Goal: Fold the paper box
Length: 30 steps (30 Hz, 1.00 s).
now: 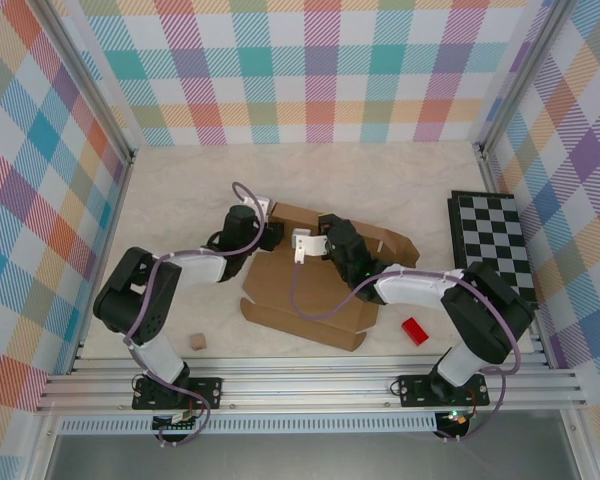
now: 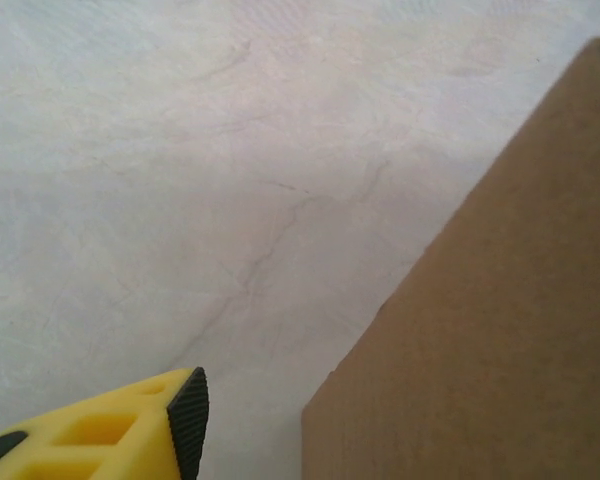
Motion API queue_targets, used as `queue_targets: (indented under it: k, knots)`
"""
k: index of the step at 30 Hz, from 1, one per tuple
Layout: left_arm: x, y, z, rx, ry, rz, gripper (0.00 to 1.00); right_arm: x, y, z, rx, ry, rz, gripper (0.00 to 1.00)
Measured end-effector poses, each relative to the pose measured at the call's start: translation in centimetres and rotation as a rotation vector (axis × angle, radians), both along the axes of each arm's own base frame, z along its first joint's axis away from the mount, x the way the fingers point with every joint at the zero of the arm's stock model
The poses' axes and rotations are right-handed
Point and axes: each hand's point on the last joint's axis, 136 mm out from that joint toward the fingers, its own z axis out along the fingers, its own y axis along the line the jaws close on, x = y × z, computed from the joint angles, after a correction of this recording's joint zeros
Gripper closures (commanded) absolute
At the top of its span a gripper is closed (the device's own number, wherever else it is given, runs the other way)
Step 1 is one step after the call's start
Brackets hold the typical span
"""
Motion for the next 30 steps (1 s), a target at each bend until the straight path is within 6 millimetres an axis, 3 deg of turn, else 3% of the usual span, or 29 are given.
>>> queue_targets:
  k: [9,16,20,21,23,25,27,30]
  knots:
    - [-2.5,0.1,-1.9,0.028,0.042,-0.015,0.42,-0.2,0.3,0.1,0.014,0.018,0.01,1.0]
    - [-1.6,-0.8,-1.8,0.072,0.009,0.077,0.58,0.0,-0.6,0.1,0.015,0.031,-0.024,1.0]
    - [-1.1,-1.4,-1.9,0.051,0.006,0.099,0.58,0.0,-0.9,0.1,0.019,0.035,-0.042,1.0]
    - [-1.1,-1.5,-1.9,0.048,0.005,0.102,0.64,0.0,-1.0,0.2,0.02,0.035,-0.046,1.0]
    - [-0.9,-1.8,-1.9,0.034,0.002,0.114,0.89,0.1,-1.1,0.2,0.021,0.036,-0.052,1.0]
    - [-0.8,-2.3,-1.8,0.014,0.002,0.127,0.98,0.1,-1.2,0.2,0.024,0.038,-0.057,1.0]
    - [-0.6,-2.3,-1.8,0.013,0.0,0.155,0.97,0.1,-1.3,0.2,0.027,0.038,-0.062,1.0]
    - [-0.5,-2.3,-1.7,0.016,0.006,0.174,0.72,0.2,-1.4,0.2,0.031,0.039,-0.067,1.0]
